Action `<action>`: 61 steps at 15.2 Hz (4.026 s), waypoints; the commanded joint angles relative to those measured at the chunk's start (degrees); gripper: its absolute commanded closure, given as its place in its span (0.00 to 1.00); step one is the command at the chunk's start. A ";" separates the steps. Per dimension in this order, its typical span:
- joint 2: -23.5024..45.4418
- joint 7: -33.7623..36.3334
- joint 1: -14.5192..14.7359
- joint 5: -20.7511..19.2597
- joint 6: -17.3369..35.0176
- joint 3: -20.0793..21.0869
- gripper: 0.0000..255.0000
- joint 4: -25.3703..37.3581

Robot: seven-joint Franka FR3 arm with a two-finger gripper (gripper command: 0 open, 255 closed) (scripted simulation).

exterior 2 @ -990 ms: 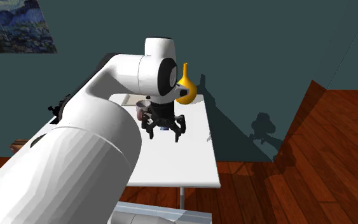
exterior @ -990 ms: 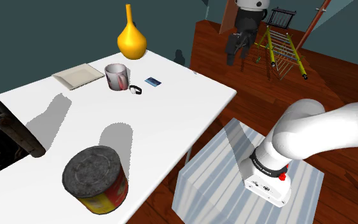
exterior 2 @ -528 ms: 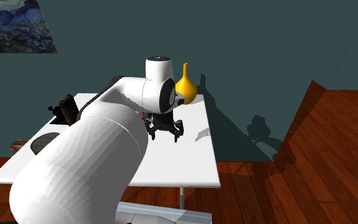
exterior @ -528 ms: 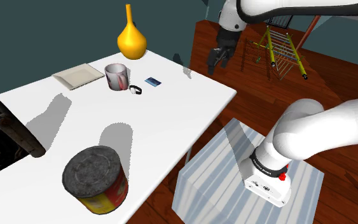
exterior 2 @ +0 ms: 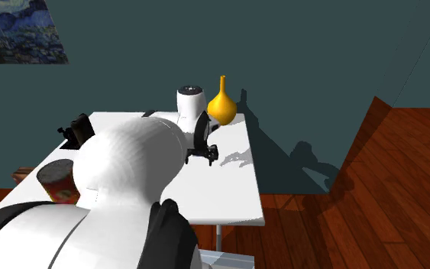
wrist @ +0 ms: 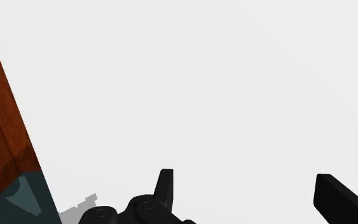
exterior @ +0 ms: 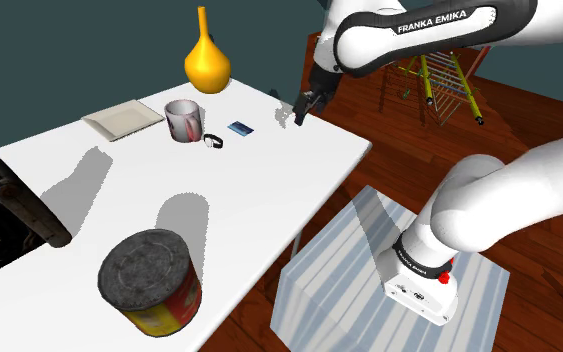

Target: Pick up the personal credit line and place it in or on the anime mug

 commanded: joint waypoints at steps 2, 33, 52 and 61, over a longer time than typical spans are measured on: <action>6.15 -0.79 0.74 0.50 9.24 -0.34 0.00 0.49; 48.93 -11.69 2.99 12.95 47.82 3.11 0.00 23.10; 44.96 -9.81 4.62 11.03 43.16 1.02 1.00 23.75; 40.52 -7.52 5.75 8.45 36.97 -0.58 1.00 25.50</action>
